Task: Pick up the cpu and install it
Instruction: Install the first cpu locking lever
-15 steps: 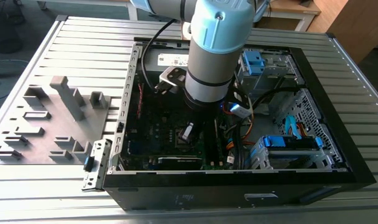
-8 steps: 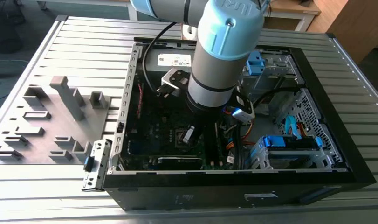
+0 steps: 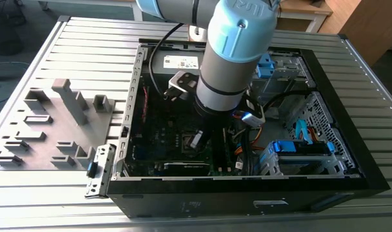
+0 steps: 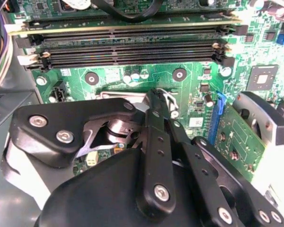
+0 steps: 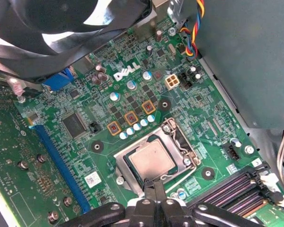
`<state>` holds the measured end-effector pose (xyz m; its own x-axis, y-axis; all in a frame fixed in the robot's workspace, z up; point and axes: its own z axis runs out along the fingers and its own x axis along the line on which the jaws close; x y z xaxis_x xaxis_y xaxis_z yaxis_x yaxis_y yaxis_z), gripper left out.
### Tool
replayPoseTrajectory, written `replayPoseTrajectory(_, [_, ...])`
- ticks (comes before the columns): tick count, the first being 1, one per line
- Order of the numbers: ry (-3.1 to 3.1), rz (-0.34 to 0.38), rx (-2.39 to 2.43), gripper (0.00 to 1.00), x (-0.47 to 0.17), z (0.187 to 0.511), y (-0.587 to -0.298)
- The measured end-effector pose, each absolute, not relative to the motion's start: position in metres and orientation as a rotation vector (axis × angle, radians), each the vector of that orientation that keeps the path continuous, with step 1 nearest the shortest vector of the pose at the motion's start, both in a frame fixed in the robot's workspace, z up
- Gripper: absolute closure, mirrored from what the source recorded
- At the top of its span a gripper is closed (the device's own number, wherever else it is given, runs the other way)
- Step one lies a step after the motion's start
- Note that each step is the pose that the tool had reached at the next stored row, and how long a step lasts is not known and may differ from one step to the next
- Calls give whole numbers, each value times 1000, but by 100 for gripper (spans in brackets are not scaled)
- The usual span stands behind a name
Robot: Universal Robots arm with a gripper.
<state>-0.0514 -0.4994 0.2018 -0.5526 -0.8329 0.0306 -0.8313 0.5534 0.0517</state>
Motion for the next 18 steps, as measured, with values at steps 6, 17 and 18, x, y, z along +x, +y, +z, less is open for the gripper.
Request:
replayPoseTrajectory(6, [-2699, -69, 1447, 88, -46, 202, -499])
replayPoseTrajectory(17, [-2672, -68, 1494, 88, -46, 201, -499])
replayPoseTrajectory(18, [-2673, -68, 1494, 88, -45, 201, -499])
